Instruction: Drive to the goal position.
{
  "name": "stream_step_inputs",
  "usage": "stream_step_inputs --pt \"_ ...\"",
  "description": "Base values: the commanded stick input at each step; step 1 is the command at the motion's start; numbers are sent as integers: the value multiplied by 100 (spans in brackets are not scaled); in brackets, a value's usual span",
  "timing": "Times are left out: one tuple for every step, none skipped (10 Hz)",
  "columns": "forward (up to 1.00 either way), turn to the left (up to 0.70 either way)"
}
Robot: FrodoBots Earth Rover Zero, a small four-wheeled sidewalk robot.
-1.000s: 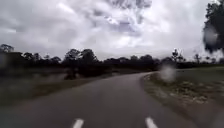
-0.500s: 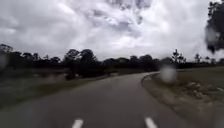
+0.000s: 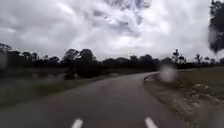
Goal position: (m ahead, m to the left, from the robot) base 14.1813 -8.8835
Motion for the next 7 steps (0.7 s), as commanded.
stream_step_inputs --pt "85 0" --pt "85 0" --pt "85 0" --pt "85 0" --pt "85 0" --pt "85 0" --pt "85 0"
